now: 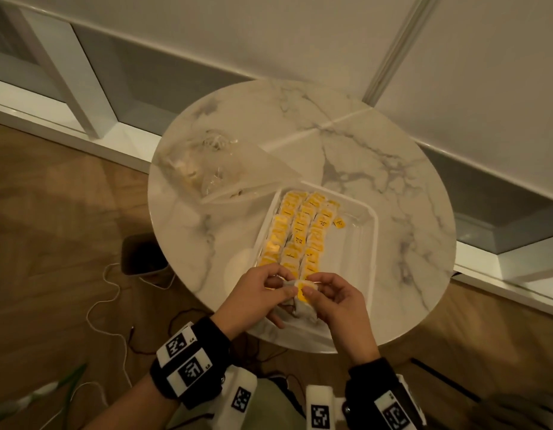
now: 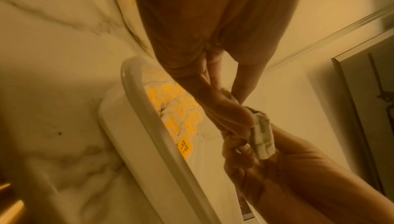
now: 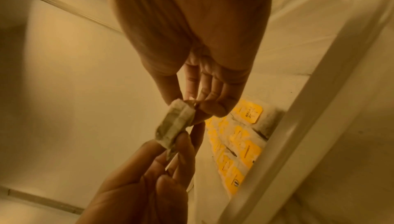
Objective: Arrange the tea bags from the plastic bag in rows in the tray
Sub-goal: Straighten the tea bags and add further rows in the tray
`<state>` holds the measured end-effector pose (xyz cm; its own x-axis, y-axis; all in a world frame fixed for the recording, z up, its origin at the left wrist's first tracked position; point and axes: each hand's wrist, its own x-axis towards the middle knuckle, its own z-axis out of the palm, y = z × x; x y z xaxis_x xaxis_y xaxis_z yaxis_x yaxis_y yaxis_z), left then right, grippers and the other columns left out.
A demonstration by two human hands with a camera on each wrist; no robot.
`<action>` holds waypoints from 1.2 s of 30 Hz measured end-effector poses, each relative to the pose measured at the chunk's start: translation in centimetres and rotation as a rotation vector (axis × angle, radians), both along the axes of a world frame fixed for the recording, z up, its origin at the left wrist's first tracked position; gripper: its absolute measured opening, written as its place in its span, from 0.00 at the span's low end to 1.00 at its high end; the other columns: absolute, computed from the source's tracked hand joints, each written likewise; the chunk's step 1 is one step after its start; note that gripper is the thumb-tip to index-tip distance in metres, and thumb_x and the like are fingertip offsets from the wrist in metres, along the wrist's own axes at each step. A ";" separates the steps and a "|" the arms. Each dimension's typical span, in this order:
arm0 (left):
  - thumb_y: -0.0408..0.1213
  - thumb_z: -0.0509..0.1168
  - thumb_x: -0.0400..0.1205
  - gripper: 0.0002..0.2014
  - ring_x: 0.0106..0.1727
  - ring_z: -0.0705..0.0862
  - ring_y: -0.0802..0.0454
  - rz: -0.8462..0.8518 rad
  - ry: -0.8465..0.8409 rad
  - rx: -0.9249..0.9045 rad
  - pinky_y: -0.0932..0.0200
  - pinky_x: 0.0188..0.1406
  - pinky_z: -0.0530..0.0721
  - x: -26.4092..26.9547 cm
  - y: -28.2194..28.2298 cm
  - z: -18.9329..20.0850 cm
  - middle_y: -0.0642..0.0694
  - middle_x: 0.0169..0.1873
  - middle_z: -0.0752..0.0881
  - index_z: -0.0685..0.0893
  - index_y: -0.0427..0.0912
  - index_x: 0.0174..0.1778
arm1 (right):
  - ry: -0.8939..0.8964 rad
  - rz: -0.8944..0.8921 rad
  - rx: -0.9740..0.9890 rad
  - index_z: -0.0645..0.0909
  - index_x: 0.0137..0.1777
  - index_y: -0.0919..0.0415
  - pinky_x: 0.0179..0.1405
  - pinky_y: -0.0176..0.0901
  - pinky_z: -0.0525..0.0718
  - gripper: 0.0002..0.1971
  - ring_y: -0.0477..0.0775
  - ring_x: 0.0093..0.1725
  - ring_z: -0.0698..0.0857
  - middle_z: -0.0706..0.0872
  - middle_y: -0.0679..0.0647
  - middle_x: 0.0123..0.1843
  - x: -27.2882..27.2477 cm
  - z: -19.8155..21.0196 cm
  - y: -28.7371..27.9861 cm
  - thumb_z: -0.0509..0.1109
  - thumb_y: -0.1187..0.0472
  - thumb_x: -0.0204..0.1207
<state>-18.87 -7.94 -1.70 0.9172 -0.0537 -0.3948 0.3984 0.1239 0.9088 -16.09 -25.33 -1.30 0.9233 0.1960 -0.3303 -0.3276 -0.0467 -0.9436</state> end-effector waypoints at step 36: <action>0.32 0.76 0.75 0.10 0.44 0.88 0.60 -0.012 -0.324 0.393 0.58 0.46 0.85 2.0 4.2 -3.2 0.62 0.39 0.89 0.88 0.53 0.41 | 0.107 0.501 -0.733 0.83 0.32 0.65 0.43 0.58 0.87 0.08 0.53 0.32 0.84 0.82 0.59 0.27 5.3 -1.3 -2.1 0.77 0.61 0.59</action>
<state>-16.86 -3.77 -4.88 0.9961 0.0301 -0.0828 0.0877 -0.2549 0.9630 -10.76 -27.38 -2.63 0.7429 0.2744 -0.6106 -0.1912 -0.7872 -0.5864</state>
